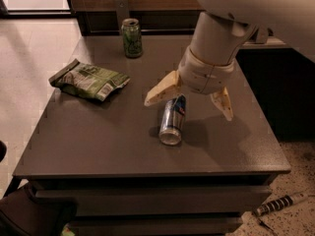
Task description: Place redbull can upright
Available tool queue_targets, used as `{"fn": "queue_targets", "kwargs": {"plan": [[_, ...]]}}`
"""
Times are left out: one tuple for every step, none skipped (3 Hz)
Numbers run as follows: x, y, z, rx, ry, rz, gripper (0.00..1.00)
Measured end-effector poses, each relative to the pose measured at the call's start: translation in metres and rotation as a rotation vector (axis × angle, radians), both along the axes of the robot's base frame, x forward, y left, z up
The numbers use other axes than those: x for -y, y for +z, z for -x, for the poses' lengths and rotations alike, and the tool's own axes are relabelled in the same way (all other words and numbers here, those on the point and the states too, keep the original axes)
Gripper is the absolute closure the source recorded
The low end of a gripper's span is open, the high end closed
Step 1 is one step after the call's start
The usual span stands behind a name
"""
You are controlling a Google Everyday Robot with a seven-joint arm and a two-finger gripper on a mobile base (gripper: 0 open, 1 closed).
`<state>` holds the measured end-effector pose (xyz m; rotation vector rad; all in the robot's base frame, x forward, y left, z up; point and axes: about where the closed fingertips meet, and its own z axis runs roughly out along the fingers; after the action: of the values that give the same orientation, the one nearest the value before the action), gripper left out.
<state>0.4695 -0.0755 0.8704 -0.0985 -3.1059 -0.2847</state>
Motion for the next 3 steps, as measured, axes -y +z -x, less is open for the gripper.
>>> {"fn": "queue_targets", "kwargs": {"plan": [[-0.018,0.002,0.004,0.079,0.01,-0.053,0.0],[-0.039,-0.01,-0.006,0.14,0.012,-0.049,0.0],[-0.049,-0.026,-0.017,0.167,0.001,0.008,0.01]]}}
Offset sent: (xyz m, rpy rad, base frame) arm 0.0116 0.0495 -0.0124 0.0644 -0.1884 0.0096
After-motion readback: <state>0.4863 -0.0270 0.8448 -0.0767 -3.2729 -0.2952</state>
